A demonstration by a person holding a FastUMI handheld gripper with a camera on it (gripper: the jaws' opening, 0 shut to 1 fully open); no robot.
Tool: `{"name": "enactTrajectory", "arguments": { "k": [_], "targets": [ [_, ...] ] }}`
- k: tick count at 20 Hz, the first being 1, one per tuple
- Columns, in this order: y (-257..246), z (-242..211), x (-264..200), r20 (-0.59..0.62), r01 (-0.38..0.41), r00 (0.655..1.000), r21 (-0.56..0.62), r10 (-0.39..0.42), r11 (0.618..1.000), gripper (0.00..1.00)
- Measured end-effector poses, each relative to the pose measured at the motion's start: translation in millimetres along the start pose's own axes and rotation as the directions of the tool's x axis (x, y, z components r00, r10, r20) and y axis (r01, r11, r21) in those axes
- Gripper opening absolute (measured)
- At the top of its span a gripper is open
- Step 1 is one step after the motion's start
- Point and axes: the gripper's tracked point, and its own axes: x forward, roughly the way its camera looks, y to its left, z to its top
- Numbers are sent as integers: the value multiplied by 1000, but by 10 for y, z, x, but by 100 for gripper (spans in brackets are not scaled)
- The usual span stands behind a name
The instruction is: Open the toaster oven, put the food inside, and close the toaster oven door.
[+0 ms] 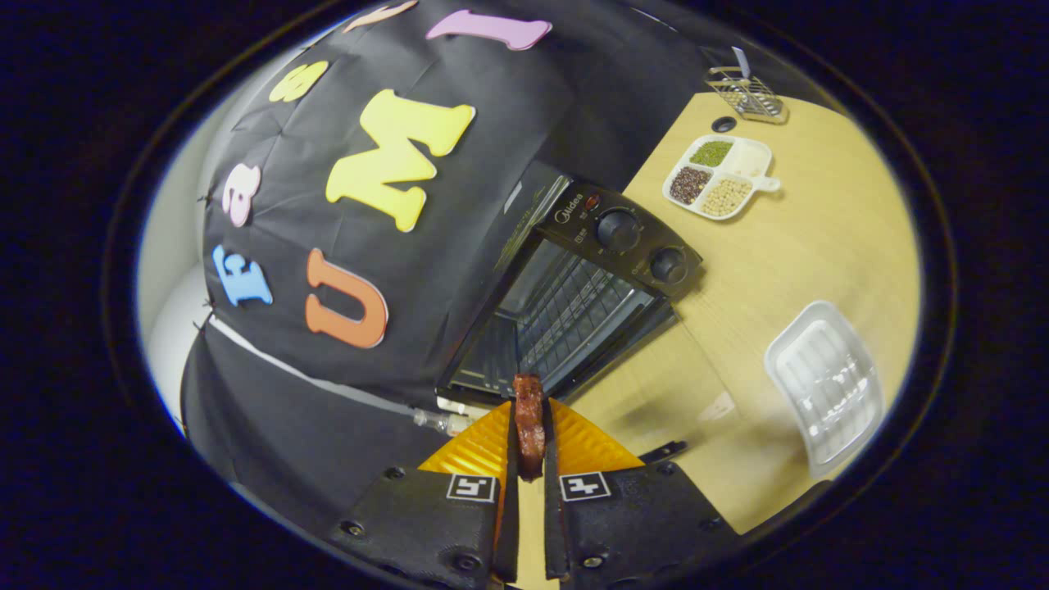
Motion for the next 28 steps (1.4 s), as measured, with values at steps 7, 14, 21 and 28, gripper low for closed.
{"name": "enactTrajectory", "arguments": {
  "k": [7,14,21,28],
  "targets": [
    [-139,24,891,174,-10,984,242,-33,970,15],
    [-178,330,1550,291,21,951,267,-101,963,15],
    [-384,320,1725,296,128,936,215,-190,968,17],
    [-470,387,1659,309,393,896,-219,-319,893,45]
  ]
}}
